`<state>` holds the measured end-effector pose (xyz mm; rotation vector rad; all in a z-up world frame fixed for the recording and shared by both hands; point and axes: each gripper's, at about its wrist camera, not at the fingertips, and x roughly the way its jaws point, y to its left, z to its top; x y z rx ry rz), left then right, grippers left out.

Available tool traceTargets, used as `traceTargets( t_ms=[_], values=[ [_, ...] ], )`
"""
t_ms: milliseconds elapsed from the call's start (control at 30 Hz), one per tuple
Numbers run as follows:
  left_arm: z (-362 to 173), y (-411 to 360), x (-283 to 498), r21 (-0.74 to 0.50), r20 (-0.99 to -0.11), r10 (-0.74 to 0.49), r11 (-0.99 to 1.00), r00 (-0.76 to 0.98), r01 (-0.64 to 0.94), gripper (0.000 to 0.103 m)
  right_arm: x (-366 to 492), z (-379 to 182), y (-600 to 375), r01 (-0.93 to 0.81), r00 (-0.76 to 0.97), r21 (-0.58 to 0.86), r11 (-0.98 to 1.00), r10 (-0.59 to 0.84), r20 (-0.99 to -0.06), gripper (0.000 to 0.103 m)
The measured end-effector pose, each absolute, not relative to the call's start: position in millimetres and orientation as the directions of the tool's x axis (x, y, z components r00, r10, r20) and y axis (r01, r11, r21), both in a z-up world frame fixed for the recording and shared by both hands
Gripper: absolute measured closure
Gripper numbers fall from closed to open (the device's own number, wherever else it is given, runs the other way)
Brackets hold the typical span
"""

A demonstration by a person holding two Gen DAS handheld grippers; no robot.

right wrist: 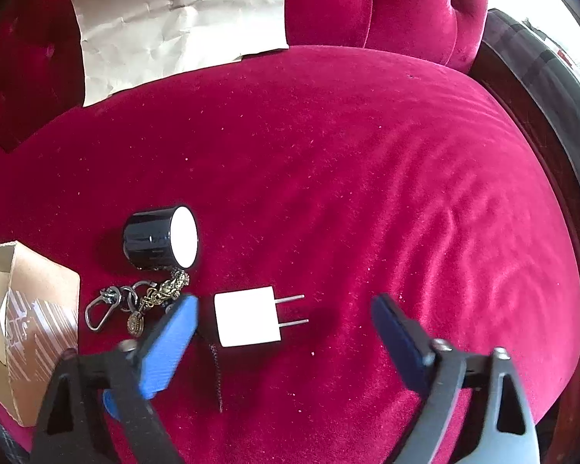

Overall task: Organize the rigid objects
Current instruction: 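Move the right gripper to the small white plug charger and grasp it, then carry the white plug charger over the box with the right gripper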

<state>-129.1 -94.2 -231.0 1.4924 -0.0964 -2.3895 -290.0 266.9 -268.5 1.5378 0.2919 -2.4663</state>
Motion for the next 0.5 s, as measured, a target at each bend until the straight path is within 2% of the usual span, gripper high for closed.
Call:
traceTargets(
  t_ms=[33,67,100,500],
  values=[
    [-231.0,-94.3,-129.0,0.224,-0.864,-0.304,-0.946,-0.402,0.234,0.101,-291.5,-269.9,263.9,0.294,-0.421,-0.047,-0.955,-0.085,-0.903,0.031],
    [-231.1,-94.3,-129.0,0.223,-0.864,-0.303,-0.946,-0.403,0.235,0.101,-291.2,-270.3,263.3,0.298,-0.418,-0.044,-0.954,-0.089,-0.904,0.048],
    [-229.6,-97.6,-123.6,0.220,-0.864,-0.302,-0.946,-0.403,0.236,0.101,-290.3,-269.7,262.6,0.304,-0.414,-0.037,-0.952,-0.097,-0.905,0.057],
    [-230.9,-98.4,-121.9,0.221,-0.863,-0.303,-0.946,-0.404,0.236,0.101,-285.2,-263.5,255.3,0.311,-0.415,-0.048,-0.949,-0.091,-0.905,0.057]
  ],
)
